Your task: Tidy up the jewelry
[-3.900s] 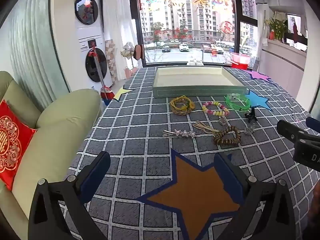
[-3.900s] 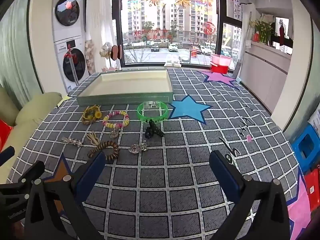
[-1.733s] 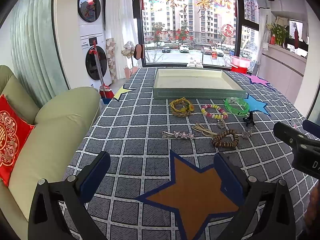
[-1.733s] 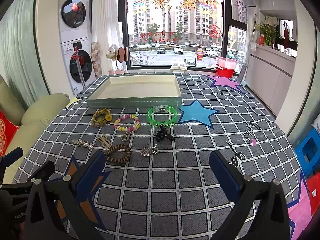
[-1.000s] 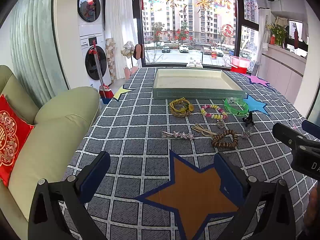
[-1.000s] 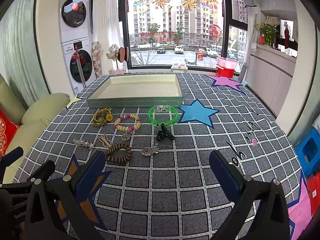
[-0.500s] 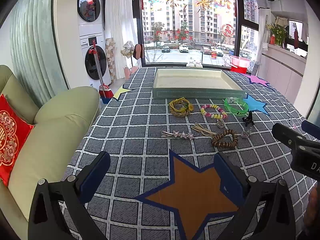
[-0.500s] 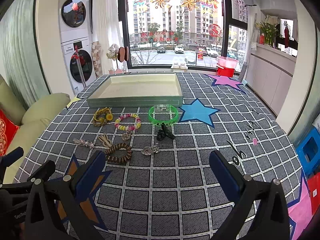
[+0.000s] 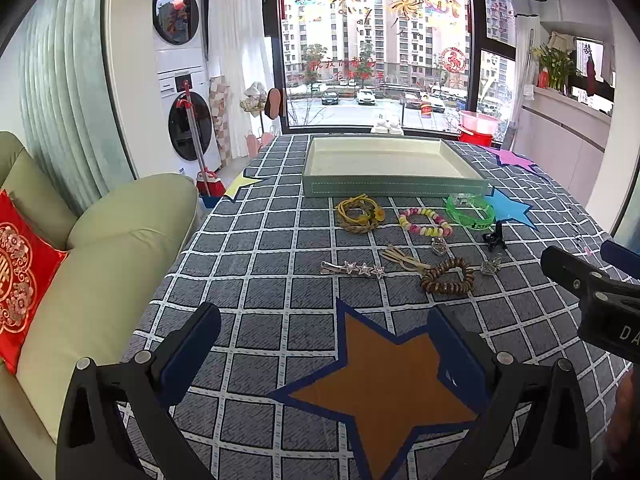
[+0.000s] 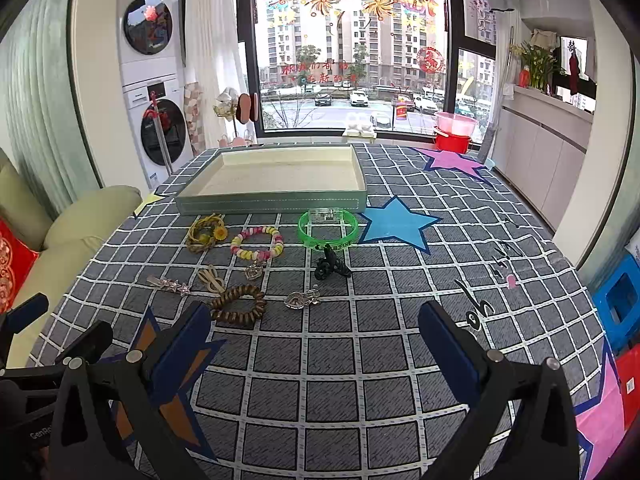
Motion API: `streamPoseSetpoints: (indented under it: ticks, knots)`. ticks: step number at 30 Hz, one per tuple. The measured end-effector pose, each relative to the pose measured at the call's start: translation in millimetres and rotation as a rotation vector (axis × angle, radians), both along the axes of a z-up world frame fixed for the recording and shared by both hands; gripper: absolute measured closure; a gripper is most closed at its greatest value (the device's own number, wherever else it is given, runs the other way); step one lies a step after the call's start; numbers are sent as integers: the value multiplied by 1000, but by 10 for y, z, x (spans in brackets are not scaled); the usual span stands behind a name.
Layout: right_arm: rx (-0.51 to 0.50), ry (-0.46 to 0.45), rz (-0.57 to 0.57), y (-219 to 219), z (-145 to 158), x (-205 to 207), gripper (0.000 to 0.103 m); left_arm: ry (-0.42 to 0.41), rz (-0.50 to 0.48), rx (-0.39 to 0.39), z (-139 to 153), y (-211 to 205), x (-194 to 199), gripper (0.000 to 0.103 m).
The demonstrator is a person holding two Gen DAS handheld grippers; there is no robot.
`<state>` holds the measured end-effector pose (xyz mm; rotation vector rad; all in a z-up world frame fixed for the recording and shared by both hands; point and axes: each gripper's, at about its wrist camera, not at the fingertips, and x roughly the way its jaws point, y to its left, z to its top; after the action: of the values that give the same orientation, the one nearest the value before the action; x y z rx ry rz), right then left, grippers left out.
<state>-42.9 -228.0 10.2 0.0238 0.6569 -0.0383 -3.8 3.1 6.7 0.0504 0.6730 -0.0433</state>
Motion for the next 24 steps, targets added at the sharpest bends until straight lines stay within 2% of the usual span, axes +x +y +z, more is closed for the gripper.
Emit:
streamPoseSetpoints:
  ticks: [24]
  knots:
    - [4,11,3,8,-47,3,0,9,-14,4,-50,1,19,0]
